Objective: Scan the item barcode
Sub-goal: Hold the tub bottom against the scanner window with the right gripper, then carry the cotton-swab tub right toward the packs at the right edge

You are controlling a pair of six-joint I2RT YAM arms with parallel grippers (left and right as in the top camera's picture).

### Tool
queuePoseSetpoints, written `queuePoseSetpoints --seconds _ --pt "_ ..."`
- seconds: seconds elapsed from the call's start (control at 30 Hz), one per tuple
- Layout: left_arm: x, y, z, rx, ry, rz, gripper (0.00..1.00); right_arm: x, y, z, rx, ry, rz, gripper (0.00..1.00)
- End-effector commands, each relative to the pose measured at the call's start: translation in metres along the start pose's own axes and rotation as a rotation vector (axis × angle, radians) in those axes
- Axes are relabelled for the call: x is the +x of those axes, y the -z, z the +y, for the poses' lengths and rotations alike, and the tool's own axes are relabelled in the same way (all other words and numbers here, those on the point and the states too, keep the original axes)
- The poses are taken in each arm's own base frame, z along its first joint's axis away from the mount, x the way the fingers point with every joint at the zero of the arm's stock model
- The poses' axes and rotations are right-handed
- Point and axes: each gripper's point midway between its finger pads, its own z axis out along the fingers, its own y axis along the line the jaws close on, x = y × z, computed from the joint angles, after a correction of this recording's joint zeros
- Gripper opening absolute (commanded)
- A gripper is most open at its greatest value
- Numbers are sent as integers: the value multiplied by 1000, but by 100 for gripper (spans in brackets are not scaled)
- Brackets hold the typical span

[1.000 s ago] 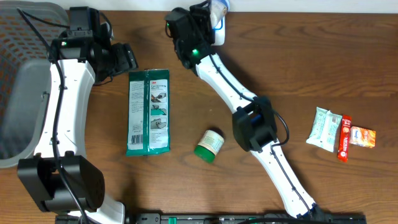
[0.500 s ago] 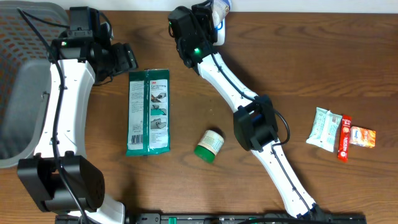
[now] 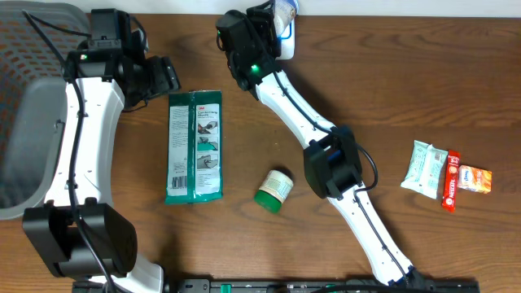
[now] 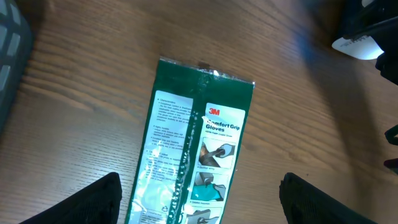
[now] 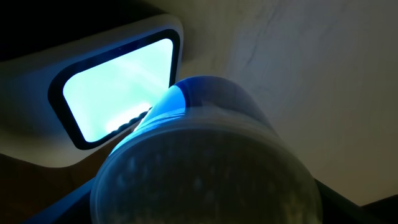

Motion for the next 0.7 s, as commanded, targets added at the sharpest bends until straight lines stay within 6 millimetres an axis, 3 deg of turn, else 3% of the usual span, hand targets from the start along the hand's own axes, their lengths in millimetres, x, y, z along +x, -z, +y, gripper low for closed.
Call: queuePoseSetpoints --seconds 0.0,0.23,0.37,0.57,0.67 --pt "1 -2 4 -13 2 5 81 -7 2 1 12 16 -9 1" --pt "1 -2 4 -13 2 5 81 -9 5 -9 41 -35 -15 1" --pt "1 -2 4 -13 2 6 81 -2 12 -29 58 -154 -22 1" --pt "1 -2 4 -13 2 6 81 30 34 -73 37 -289 -37 1" --pt "1 -2 4 -13 2 5 81 51 49 -81 -77 -363 -96 1"
